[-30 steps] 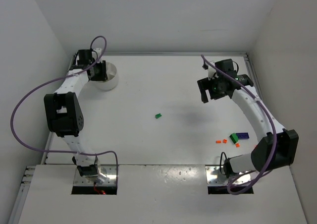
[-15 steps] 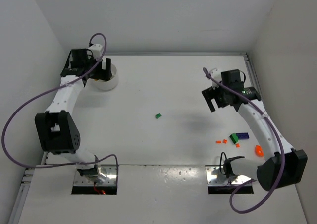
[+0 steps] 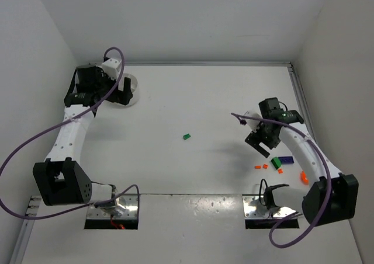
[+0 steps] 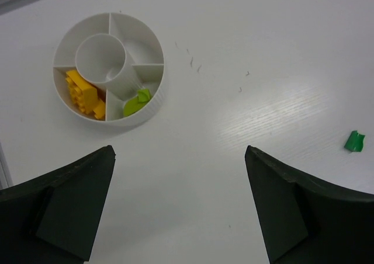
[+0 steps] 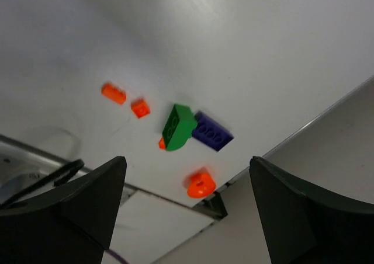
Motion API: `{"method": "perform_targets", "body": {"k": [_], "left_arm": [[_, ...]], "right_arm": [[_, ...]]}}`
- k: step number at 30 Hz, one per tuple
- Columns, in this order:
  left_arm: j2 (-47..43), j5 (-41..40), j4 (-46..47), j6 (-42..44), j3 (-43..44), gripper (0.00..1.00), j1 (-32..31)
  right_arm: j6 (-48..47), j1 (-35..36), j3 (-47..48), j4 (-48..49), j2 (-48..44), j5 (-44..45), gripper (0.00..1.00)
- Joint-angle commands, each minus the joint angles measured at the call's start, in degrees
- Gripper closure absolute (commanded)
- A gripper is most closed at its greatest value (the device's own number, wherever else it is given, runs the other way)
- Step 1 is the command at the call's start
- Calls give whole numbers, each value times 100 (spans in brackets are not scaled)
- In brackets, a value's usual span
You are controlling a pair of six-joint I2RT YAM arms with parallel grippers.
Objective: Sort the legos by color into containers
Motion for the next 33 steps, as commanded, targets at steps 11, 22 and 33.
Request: {"method": "perform_targets", "body": {"k": [11, 22, 33], "left_arm": [[-251, 254, 163, 255, -592, 0, 443], [145, 1012, 216, 255, -469, 0, 935], [250, 1346, 216, 202, -364, 0, 1190]], "right_arm": [[-71, -795, -173, -1179, 1104, 1079, 8], [71, -1376, 434, -668, 2633, 342, 12], [123, -1429, 249, -238, 3082, 157, 29]]}}
